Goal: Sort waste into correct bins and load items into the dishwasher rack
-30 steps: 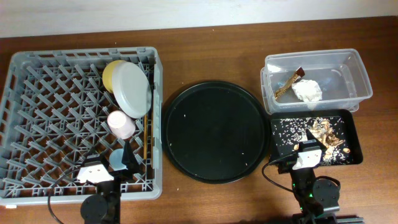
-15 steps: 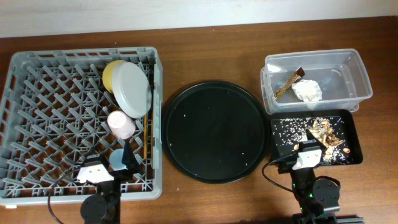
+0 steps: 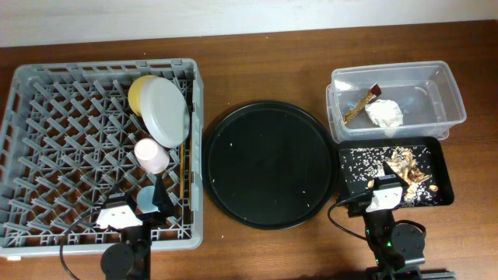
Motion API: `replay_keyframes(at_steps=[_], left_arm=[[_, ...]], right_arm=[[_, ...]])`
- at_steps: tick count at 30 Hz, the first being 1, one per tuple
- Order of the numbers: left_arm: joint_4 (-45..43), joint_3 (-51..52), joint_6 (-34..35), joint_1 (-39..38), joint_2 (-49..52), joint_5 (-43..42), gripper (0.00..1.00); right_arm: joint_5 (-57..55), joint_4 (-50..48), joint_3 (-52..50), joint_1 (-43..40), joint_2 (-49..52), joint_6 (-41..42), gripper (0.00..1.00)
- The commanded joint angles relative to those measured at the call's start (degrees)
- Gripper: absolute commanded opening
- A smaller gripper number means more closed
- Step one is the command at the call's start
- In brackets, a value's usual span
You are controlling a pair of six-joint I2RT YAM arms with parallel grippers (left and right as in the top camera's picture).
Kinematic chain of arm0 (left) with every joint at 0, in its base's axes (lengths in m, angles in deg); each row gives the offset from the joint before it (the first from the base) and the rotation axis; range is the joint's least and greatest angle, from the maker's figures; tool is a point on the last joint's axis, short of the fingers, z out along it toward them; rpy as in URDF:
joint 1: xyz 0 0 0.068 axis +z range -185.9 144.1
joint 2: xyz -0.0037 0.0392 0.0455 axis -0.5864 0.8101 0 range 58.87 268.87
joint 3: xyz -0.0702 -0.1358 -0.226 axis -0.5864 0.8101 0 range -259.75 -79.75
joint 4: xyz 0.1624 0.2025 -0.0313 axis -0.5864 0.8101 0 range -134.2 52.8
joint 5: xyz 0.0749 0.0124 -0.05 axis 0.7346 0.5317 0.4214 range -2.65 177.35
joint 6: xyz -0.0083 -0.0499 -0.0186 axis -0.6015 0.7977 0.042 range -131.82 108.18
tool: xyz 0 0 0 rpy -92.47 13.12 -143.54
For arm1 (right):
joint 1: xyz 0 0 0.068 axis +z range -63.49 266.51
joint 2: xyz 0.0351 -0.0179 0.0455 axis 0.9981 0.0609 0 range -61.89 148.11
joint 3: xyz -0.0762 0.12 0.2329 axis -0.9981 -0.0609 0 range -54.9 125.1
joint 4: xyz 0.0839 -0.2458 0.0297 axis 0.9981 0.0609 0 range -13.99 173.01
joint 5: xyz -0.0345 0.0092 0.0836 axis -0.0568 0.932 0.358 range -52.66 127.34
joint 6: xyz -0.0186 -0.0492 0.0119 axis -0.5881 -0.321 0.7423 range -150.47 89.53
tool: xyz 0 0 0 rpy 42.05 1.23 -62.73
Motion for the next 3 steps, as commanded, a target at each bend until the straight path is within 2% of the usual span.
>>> replay_keyframes(at_steps=[1, 3], left_arm=[[0.02, 0.28, -0.31, -0.26, -0.28, 0.63, 0.99], [0.02, 0.28, -0.31, -0.26, -0.28, 0.63, 0.99]], right_arm=[[-0.48, 0.37, -0.31, -0.33, -0.39, -0.39, 0.99], [-0.48, 0.37, -0.31, -0.33, -0.39, -0.39, 0.99]])
